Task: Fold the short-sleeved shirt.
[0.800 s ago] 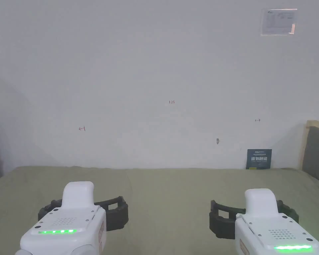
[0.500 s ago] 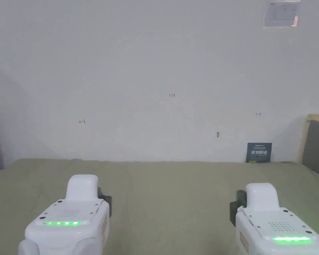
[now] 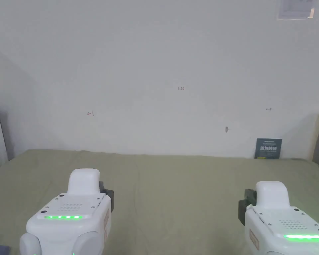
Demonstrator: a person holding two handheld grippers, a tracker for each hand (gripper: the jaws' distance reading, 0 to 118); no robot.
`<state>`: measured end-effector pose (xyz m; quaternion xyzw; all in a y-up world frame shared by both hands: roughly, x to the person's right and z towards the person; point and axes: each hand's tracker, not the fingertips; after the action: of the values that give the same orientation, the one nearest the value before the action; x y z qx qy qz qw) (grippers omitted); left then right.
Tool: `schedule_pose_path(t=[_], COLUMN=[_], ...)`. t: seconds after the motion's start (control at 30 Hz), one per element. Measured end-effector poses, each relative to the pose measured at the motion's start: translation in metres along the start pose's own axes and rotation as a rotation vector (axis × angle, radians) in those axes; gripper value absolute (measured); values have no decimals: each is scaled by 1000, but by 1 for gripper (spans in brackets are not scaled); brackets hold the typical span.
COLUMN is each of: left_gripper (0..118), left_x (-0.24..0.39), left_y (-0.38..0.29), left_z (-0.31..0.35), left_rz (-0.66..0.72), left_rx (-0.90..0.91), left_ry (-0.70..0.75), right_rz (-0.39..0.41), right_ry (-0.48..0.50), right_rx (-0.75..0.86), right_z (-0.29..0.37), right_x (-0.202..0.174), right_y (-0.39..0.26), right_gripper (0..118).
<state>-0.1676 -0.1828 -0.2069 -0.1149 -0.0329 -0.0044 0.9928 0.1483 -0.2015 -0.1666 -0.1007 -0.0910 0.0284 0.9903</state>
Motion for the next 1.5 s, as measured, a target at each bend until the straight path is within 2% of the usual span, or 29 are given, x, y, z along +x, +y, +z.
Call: schedule_pose_path(t=[0.07,0.17,0.27,0.4,0.5,0.67,0.87,1.07,1.23,1.5], left_gripper=[0,0,0,0,0,0,0,0,0,0], left_x=[-13,-43,-85,-149,-188,-226,-236,-230,-226,-227], left_y=[0,-2,-8,-16,-25,-44,-55,-70,-102,-181], left_z=[6,22,47,91,122,150,147,124,81,-14], left_rz=[1,-11,-20,19,30,88,120,107,140,238], left_rx=[-1,-5,-13,-33,-56,-99,-113,-171,-297,-631], left_ry=[36,121,234,404,527,617,632,570,459,237], right_rz=[9,21,43,29,33,39,44,48,62,80], right_ry=[18,126,248,442,551,638,645,619,578,512], right_rx=[6,-1,1,-1,-4,-21,-38,-63,-105,-201], right_z=[-1,-8,-14,-12,-5,-3,-3,-7,-12,-20], right_x=[-10,-46,-97,-172,-215,-256,-258,-247,-230,-207], right_y=[-2,-2,-5,-5,-8,-19,-12,-18,-38,-75], right_gripper=[0,0,0,0,0,0,0,0,0,0])
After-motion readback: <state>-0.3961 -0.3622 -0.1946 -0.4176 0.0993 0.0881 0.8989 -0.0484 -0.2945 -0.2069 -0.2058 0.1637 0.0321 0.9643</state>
